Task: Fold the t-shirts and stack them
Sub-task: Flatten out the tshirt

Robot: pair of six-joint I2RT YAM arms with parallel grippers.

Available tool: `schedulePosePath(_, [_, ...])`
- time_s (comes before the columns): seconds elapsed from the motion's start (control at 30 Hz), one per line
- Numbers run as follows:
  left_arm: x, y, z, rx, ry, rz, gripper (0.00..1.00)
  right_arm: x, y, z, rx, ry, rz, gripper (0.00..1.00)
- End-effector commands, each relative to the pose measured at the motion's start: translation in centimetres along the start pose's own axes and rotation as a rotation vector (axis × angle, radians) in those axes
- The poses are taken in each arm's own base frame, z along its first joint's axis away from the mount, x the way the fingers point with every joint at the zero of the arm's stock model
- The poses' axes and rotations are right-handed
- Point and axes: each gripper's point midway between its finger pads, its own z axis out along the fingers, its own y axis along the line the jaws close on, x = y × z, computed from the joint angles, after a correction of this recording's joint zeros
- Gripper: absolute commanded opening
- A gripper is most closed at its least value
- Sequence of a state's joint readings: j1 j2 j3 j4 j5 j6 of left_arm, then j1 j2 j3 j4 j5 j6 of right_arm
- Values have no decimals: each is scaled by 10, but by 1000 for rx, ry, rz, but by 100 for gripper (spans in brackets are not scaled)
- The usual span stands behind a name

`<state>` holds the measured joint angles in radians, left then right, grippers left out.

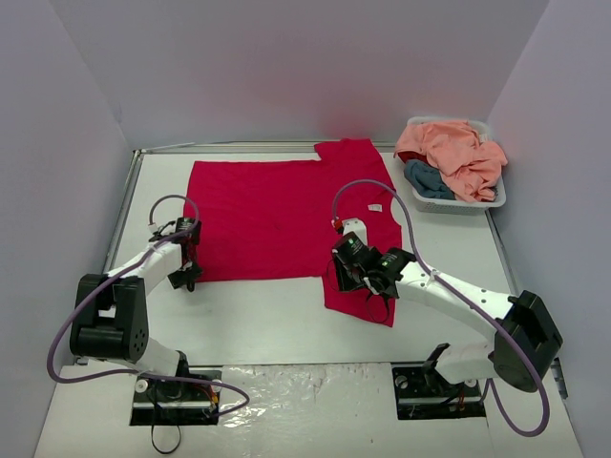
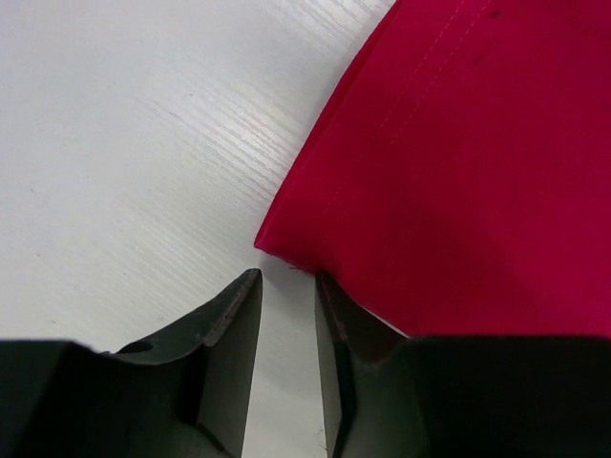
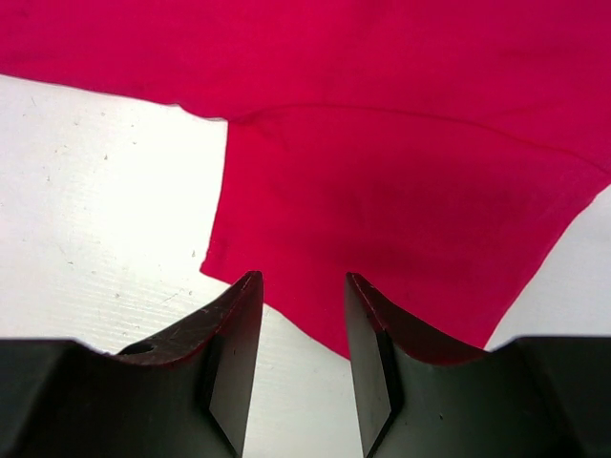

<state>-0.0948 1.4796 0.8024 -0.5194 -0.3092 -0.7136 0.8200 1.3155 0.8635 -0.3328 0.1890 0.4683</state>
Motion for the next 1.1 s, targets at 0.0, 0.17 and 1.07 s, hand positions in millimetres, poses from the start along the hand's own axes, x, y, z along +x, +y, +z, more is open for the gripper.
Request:
schedulePosePath(0.0, [-14, -5, -6, 26, -28, -20, 29, 3, -5, 2, 37, -1, -13, 36])
schedulePosePath(0.17, [-20, -7, -9, 40, -43, -37, 30, 4, -5, 3, 38, 2, -15, 36])
schedulePosePath(1.07, [-16, -15, -3, 97, -30, -47, 2, 19, -3, 0, 51, 26, 32, 33])
